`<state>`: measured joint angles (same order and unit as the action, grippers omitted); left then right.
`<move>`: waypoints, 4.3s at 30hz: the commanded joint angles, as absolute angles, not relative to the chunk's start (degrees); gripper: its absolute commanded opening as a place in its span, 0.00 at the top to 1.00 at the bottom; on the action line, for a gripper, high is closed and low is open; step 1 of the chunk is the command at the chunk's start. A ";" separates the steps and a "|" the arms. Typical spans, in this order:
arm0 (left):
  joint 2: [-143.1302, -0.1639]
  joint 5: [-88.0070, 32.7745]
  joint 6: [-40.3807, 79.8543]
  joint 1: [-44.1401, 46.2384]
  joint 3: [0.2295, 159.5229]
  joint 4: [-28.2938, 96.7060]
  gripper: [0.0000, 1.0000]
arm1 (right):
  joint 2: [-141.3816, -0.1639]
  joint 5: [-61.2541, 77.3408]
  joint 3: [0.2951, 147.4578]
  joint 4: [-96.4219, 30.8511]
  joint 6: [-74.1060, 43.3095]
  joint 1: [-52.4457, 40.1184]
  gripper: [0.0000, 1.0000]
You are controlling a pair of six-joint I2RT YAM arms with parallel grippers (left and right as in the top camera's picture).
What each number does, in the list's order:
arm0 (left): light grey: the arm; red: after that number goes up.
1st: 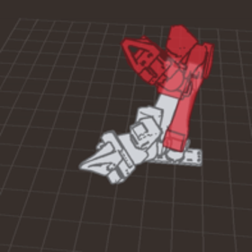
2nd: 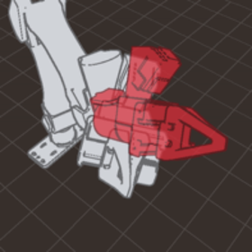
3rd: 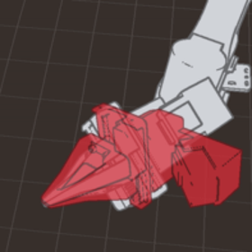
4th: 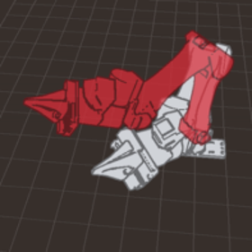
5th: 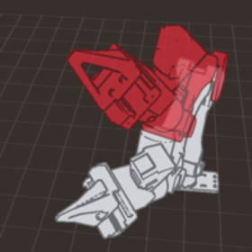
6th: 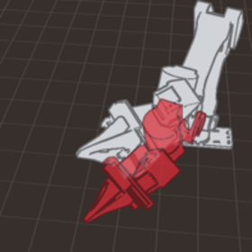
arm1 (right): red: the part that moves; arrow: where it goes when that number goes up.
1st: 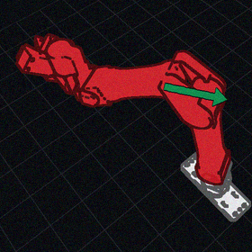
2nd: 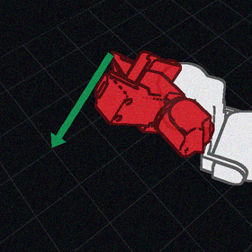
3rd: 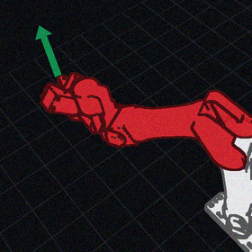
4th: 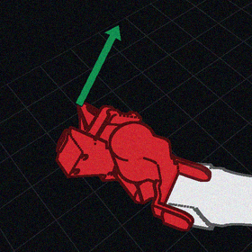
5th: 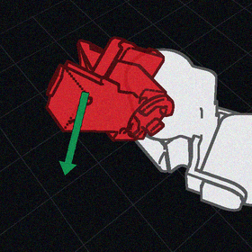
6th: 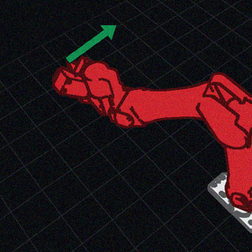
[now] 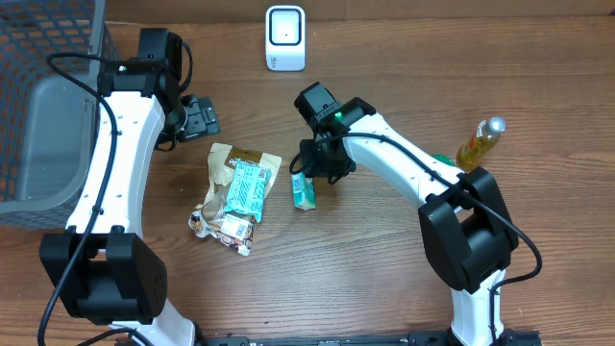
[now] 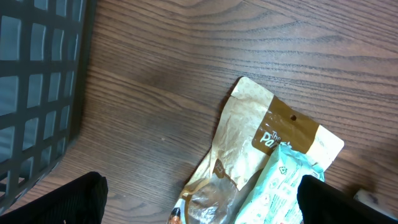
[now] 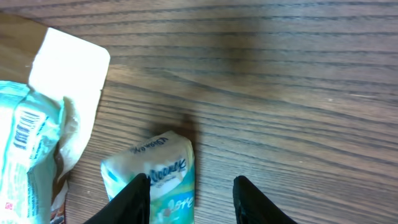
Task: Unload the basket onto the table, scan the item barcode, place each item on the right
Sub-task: 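Move the open right gripper left over the Kleenex pack, then close the right gripper on the Kleenex pack and lift it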
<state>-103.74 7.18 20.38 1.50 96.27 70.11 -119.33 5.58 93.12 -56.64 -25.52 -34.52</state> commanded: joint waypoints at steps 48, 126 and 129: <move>-103.81 7.90 19.70 1.89 97.19 70.06 0.00 | -118.76 10.44 84.47 -47.64 -30.26 -38.63 0.59; -103.79 7.90 19.70 1.89 97.19 70.06 0.00 | -118.72 89.34 78.81 -81.80 51.00 -21.56 0.96; -103.81 7.90 19.70 1.89 97.19 70.04 0.00 | -118.72 89.71 78.81 -89.36 59.94 -20.73 0.96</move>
